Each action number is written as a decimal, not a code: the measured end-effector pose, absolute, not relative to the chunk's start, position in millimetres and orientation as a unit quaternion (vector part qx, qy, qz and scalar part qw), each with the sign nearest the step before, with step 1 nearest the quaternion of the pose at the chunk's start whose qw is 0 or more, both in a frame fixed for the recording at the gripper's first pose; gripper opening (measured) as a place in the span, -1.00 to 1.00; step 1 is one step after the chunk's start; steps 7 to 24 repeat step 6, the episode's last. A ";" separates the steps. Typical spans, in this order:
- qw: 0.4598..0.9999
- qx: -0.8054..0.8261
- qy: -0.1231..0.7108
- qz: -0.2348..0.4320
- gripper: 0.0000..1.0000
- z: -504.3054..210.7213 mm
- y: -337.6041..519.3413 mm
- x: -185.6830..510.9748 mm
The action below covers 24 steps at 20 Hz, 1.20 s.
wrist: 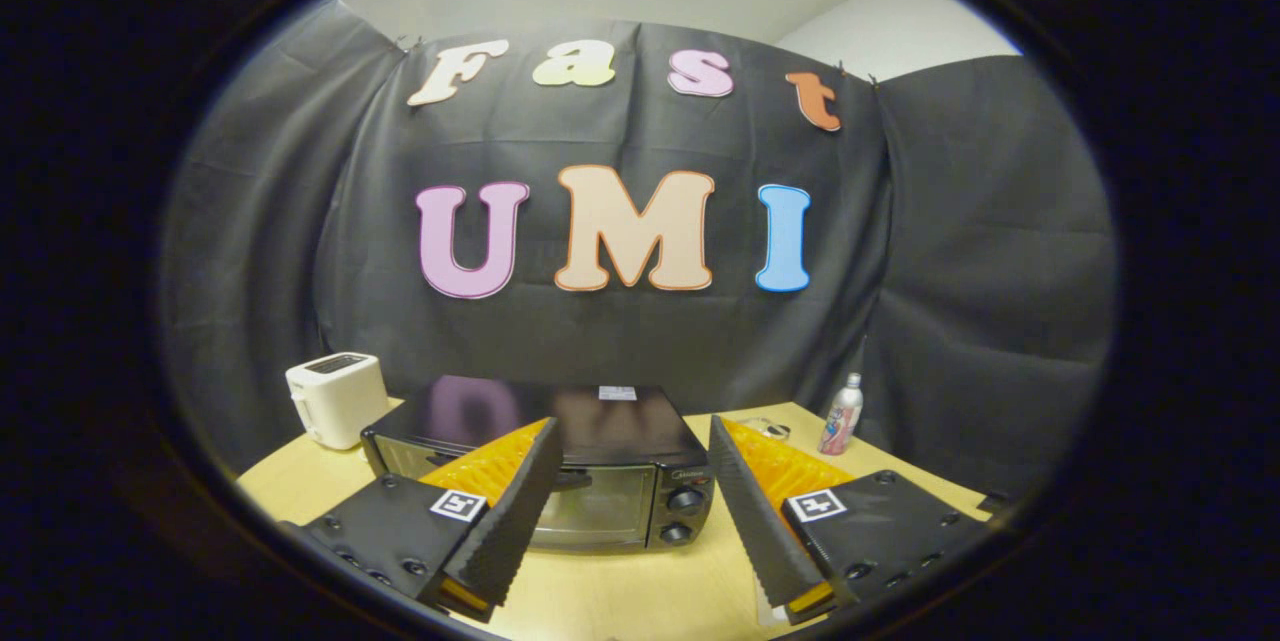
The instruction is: Open the toaster oven, put the food inside, and close the toaster oven door.
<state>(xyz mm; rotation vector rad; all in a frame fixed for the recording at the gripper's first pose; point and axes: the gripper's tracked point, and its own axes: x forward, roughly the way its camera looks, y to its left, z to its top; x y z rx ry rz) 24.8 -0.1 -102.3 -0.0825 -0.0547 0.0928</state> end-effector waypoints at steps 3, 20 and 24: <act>0.998 -0.036 -0.029 0.048 0.87 -99.2 -0.5 19.3; 0.998 -0.034 -0.026 0.051 0.87 -98.5 -0.4 14.1; 0.998 -0.034 -0.026 0.051 0.87 -98.5 -0.4 14.1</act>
